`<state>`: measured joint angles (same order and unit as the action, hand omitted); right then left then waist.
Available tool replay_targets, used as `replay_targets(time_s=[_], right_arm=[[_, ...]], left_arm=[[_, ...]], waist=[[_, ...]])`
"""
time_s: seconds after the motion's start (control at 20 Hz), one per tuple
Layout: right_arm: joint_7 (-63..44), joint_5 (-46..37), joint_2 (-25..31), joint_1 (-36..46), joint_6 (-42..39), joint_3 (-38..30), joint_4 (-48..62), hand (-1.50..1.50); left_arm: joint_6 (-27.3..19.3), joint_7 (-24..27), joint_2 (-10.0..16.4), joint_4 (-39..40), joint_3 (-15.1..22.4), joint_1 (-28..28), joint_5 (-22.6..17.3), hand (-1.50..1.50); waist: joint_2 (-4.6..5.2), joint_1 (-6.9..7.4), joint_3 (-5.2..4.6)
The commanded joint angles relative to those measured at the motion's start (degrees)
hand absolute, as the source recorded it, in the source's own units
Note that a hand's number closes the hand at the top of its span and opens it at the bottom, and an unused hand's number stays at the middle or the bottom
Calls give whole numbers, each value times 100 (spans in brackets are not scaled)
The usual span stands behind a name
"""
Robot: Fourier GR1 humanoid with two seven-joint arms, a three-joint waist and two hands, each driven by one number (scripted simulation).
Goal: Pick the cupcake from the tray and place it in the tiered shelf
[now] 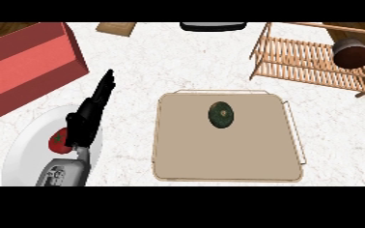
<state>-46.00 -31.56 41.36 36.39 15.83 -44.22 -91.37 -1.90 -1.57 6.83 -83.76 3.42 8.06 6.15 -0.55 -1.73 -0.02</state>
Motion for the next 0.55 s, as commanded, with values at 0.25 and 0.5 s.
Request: replay_targets(time_s=[0.25, 0.5], right_arm=[[-118, 1532, 522, -2077, -2102, -2110, -975, -150], [7, 2746, 856, -2680, -3298, -3470, -785, -150]], left_arm=[[-68, -105, -24, -168, 60, -169, 123, 0], [-48, 44, -69, -163, 36, -247, 90, 0]], waist=[[-14, -137, 10], [-5, -61, 4]])
